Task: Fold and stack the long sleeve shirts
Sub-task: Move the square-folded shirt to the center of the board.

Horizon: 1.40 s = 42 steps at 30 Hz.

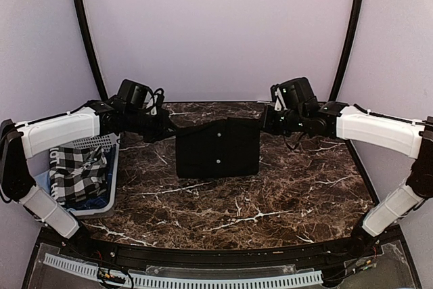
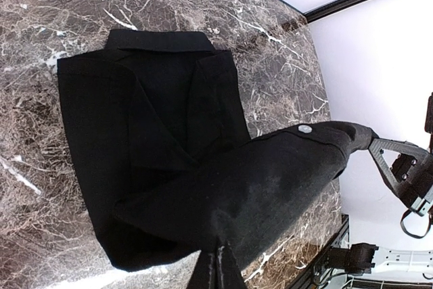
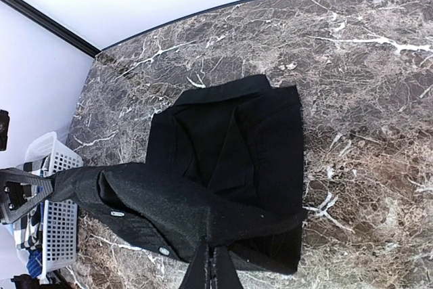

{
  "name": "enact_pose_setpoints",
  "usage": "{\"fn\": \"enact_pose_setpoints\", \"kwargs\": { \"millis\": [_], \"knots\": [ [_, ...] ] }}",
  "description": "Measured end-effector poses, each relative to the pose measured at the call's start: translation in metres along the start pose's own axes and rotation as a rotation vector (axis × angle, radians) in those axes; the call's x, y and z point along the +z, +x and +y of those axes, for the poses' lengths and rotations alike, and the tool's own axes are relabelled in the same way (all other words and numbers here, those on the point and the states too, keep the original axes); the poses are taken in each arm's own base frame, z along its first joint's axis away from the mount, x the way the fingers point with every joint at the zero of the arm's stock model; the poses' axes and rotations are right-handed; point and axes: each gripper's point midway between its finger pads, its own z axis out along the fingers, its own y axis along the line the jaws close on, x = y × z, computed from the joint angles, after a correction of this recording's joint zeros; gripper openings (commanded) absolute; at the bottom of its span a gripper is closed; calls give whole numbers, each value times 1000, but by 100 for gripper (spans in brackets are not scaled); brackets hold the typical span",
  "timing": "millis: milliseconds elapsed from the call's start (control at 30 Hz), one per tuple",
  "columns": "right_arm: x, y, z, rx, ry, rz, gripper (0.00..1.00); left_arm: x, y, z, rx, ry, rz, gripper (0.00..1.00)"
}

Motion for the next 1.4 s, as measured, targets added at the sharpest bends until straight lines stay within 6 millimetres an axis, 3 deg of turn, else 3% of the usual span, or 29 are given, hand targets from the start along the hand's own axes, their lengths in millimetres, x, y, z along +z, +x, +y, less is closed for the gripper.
{"fn": "enact_pose_setpoints", "kwargs": {
  "millis": [300, 400, 467, 600, 667, 733, 800, 900, 1000, 1200, 1267, 1300, 1333, 1400],
  "knots": [
    [-8, -18, 12, -35, -9, -23, 0, -7, -10, 0, 2, -7, -8, 0],
    [-6, -37, 22, -57, -21, -60, 0, -12, -24, 2, 0, -6, -33, 0],
    [4, -52, 27, -69, -30, -78, 0, -12, -44, 5, 2, -7, -64, 0],
    [62, -85, 11, -80, -5, -96, 0, 15, -97, 18, 25, -23, -128, 0],
    [106, -90, -9, -76, 19, -72, 0, 49, -119, 38, 32, -48, -132, 0],
    [148, -83, -32, -65, 40, -26, 0, 84, -125, 64, 28, -85, -113, 0],
    [192, -70, -59, -48, 66, 31, 0, 125, -118, 97, 13, -131, -65, 0],
    [233, -44, -92, -15, 99, 111, 0, 168, -103, 132, -5, -174, 4, 0],
    [246, -24, -108, 13, 116, 168, 0, 186, -102, 140, 1, -168, 24, 0],
    [245, -27, -106, 36, 106, 164, 0, 183, -115, 127, 16, -142, 0, 0],
    [243, -20, -110, 42, 112, 173, 0, 184, -111, 129, 6, -144, 8, 8],
    [241, -18, -111, 44, 115, 175, 0, 183, -108, 130, 1, -142, 11, 22],
    [238, -17, -112, 44, 118, 175, 7, 182, -104, 132, -5, -144, 16, 29],
    [229, -15, -114, 42, 130, 178, 24, 177, -95, 135, -20, -152, 28, 58]
  ]
}}
